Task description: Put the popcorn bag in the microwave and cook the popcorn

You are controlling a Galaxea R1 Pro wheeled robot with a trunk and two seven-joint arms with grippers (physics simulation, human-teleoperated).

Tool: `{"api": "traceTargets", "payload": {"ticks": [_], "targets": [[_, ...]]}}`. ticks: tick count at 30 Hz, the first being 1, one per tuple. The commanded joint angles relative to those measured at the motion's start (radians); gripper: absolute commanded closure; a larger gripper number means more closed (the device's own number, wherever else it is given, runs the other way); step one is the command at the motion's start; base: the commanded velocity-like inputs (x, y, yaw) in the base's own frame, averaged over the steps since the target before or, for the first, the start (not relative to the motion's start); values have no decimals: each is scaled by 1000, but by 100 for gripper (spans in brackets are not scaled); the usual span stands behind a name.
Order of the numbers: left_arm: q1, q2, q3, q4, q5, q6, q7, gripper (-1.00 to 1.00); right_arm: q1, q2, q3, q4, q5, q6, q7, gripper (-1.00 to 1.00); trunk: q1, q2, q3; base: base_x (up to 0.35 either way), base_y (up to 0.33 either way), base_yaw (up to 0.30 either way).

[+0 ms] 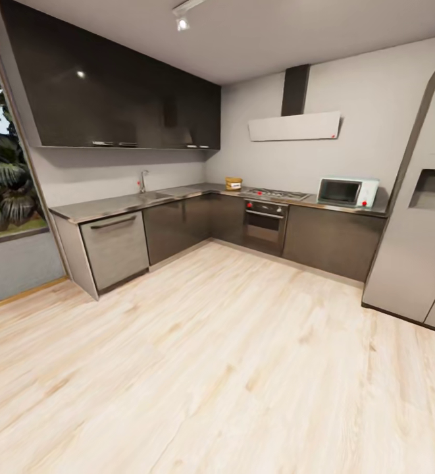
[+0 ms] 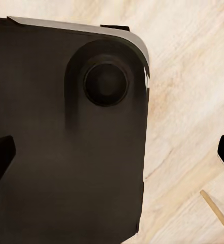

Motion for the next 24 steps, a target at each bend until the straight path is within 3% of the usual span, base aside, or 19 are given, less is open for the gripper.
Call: {"api": "traceTargets", "payload": {"ticks": [1,24], "targets": [[0,0,2,0,10,-3,0,-100,0,0,-2,0,6,-3,-3,-100,1,0,-1,304,0,-78],[0,0,6,-5,10,-8,-1,-100,0,0,-3,0,5,-1,-3,-100,1,0,-1,24,0,-273]]}}
